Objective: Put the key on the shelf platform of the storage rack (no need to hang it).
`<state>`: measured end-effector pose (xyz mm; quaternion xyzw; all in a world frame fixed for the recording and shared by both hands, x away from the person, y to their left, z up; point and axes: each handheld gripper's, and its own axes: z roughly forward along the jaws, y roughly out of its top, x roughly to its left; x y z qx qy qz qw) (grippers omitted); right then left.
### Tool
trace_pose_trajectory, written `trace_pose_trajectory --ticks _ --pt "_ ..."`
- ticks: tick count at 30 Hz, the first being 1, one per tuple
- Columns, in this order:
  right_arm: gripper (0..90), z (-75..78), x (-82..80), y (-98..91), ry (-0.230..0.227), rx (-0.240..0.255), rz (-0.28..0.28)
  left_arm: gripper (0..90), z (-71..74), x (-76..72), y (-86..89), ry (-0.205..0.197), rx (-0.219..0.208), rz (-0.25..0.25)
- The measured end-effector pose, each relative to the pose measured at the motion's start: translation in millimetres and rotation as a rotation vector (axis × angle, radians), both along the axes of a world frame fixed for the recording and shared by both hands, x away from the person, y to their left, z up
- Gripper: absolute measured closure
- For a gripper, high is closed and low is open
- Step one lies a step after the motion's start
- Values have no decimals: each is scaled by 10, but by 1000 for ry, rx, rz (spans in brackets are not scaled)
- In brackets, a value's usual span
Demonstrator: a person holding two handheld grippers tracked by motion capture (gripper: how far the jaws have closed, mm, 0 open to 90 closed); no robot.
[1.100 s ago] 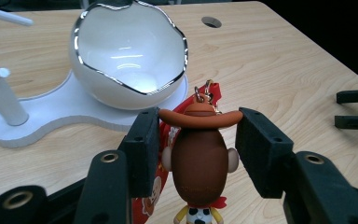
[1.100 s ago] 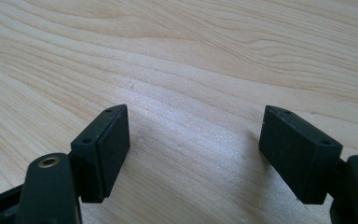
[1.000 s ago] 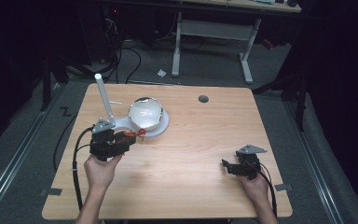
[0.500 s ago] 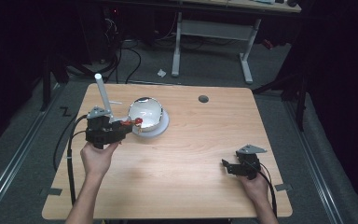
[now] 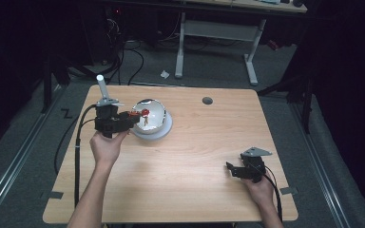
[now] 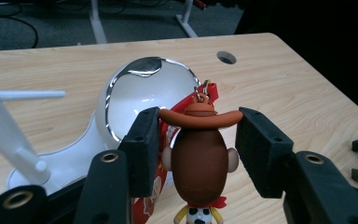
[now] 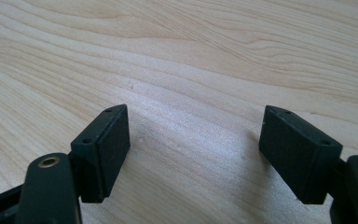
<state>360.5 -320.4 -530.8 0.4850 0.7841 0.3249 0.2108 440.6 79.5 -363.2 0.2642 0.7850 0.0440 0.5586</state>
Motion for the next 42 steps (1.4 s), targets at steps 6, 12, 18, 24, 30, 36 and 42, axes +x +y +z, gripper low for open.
trace_pose_trajectory --ticks 6,12,18,24,30,36,42 --pt "245 0 1 0 0 0 0 511 -18 116 -83 6 0 -12" --pt "245 0 1 0 0 0 0 511 -33 230 -189 12 4 -6" --pt "245 0 1 -1 0 0 0 510 -64 330 -291 13 34 -3" --pt "245 0 0 0 0 0 0 510 -145 422 -367 22 30 2" --pt "245 0 0 -1 0 0 0 509 -231 512 -405 32 29 17" --pt "245 0 0 0 0 0 0 509 -320 585 -444 44 38 25" --pt "245 0 1 -1 0 0 0 508 -426 668 -489 60 50 32"
